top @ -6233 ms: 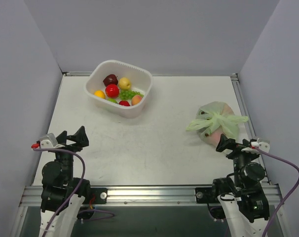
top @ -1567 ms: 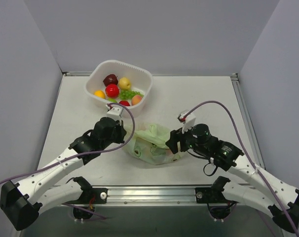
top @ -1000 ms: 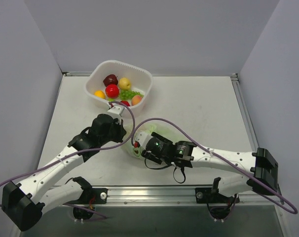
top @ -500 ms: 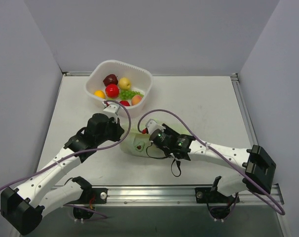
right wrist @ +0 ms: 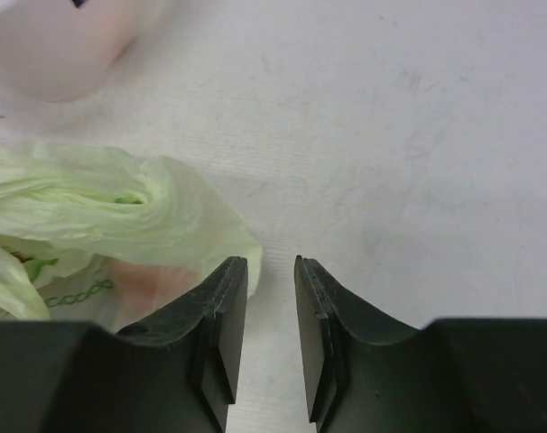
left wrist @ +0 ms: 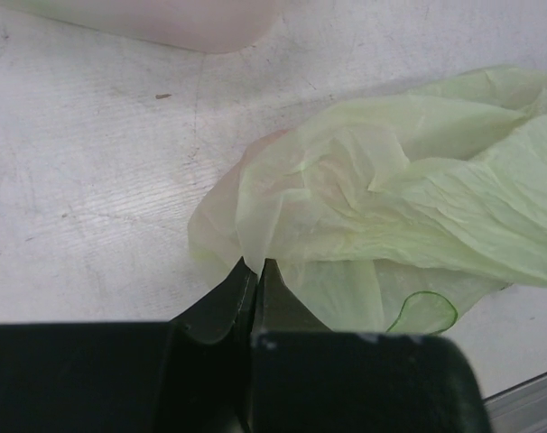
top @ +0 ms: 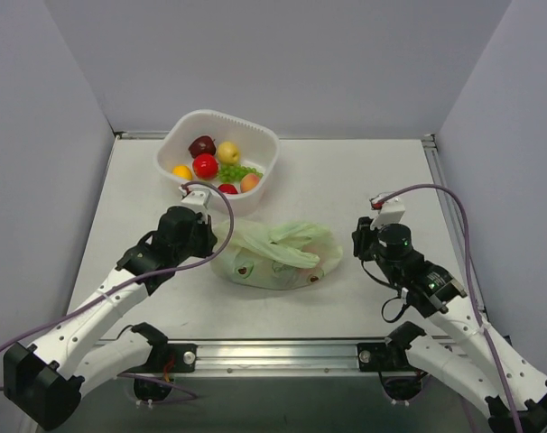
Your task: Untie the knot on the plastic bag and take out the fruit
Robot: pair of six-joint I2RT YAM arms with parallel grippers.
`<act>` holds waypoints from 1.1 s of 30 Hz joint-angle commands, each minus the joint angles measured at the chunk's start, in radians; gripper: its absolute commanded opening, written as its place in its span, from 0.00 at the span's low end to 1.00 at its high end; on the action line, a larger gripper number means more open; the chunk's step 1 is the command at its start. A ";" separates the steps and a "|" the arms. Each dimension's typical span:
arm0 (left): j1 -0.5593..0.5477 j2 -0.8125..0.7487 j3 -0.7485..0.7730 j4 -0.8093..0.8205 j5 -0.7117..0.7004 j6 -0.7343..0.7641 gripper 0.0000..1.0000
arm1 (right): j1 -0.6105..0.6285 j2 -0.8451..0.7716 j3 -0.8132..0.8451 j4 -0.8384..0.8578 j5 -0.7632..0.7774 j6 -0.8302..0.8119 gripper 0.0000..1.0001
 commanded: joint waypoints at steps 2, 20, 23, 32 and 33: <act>0.009 -0.018 -0.014 0.007 -0.043 -0.045 0.00 | -0.023 -0.082 -0.022 0.047 -0.227 0.109 0.34; -0.266 -0.188 -0.038 0.149 -0.034 -0.051 0.96 | 0.188 0.114 0.158 -0.034 -0.310 -0.147 0.81; -0.447 -0.142 -0.020 0.165 -0.229 0.012 0.96 | 0.207 0.215 0.191 -0.026 -0.250 -0.170 0.81; -0.655 -0.027 -0.072 0.369 -0.502 0.174 0.97 | 0.213 0.324 0.201 0.063 -0.091 -0.109 0.15; -0.664 -0.016 -0.075 0.388 -0.529 0.188 0.97 | 0.213 0.311 0.202 0.067 -0.091 -0.091 0.08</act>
